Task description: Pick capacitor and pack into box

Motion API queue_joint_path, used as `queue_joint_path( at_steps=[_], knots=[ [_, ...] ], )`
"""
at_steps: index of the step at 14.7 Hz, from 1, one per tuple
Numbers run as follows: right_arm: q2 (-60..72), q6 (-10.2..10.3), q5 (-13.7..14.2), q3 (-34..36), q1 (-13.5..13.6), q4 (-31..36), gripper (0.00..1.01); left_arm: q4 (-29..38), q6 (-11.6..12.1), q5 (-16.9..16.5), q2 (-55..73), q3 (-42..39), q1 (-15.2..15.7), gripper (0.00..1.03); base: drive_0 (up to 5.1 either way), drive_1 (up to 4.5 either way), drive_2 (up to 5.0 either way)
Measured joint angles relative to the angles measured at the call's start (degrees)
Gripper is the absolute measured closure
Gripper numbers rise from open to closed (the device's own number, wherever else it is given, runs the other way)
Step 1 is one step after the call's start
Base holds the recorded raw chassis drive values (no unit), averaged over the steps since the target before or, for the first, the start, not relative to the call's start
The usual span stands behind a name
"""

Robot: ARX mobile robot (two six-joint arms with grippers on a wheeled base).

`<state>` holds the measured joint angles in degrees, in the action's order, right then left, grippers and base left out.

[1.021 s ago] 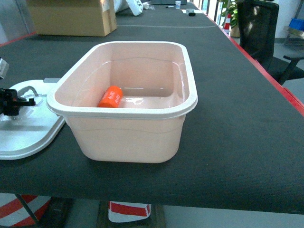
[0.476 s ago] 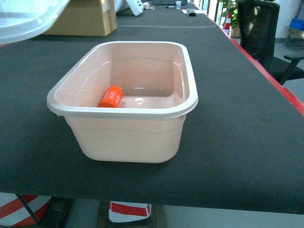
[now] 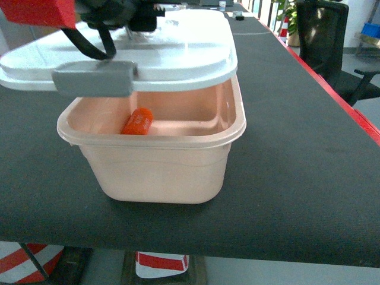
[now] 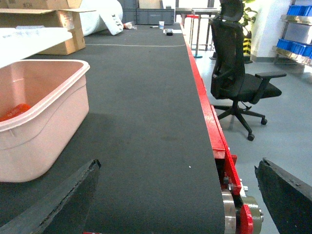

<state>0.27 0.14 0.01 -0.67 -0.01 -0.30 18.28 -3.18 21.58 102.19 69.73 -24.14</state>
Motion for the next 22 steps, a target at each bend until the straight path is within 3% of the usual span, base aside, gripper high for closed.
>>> queue_joint_path(
  at_steps=[3,15,19,22],
  knots=[
    [0.0,0.0,0.0,0.0,0.0,0.0,0.03,0.0,0.0,1.8,4.7,2.2,-1.8,1.01,0.0,0.00,0.0],
    [0.0,0.0,0.0,0.0,0.0,0.0,0.03,-1.5,-1.4,1.9,10.2,4.6,-3.6,0.99,0.0,0.00,0.0],
    [0.0,0.0,0.0,0.0,0.0,0.0,0.03,3.8,-1.4,-1.2,10.3,4.6,-2.5,0.45,0.0,0.00,0.0],
    [0.0,0.0,0.0,0.0,0.0,0.0,0.03,6.9,-3.0,-4.9,5.8,0.7,-0.1,0.13,0.0,0.00,0.0]
  ],
)
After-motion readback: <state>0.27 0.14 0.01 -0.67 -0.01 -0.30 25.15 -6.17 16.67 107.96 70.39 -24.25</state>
